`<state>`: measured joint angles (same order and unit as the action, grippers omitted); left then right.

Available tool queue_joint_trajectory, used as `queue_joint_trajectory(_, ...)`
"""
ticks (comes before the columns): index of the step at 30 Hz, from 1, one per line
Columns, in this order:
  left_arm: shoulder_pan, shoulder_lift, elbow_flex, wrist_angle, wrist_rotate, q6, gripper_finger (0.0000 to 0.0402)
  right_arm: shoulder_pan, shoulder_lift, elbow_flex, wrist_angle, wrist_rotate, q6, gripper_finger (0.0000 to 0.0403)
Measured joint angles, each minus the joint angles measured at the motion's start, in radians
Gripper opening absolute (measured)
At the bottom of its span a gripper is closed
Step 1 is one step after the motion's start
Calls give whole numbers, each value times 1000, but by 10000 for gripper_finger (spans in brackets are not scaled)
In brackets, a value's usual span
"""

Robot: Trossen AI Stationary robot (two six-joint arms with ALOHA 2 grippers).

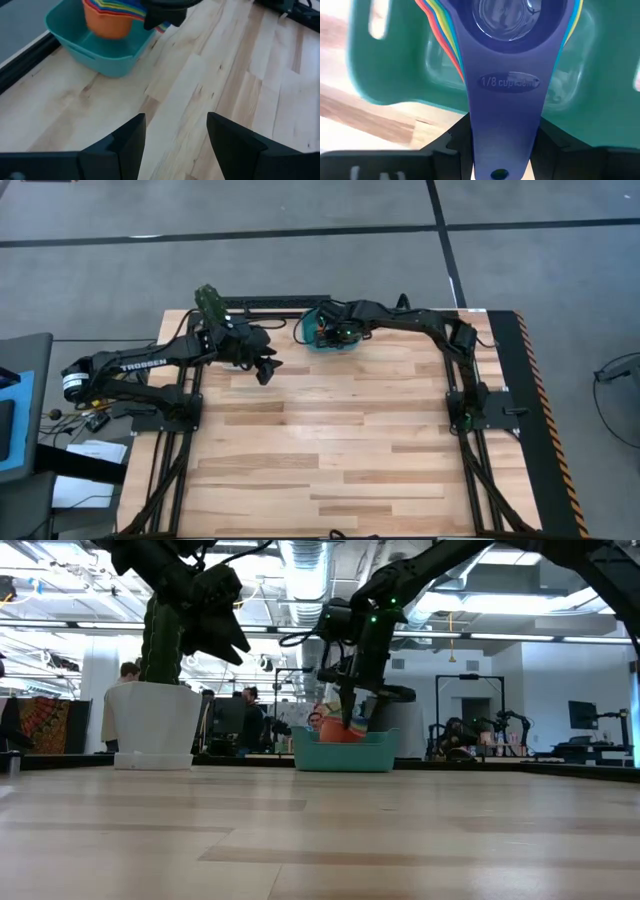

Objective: Nest measuring cups in basket
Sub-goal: Put the stacked measuring cups into the blue bin

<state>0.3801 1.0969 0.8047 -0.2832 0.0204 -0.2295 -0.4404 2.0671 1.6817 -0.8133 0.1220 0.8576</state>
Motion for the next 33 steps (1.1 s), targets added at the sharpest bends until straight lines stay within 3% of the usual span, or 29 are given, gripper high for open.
queue_joint_trajectory(10,-9,0,0,-18,-3,-4,199,-1,0,0,-2,6,-28,159)
queue_joint_trajectory(33,-10,-1,0,-25,-5,-21,199,9,0,0,-31,12,-54,216)
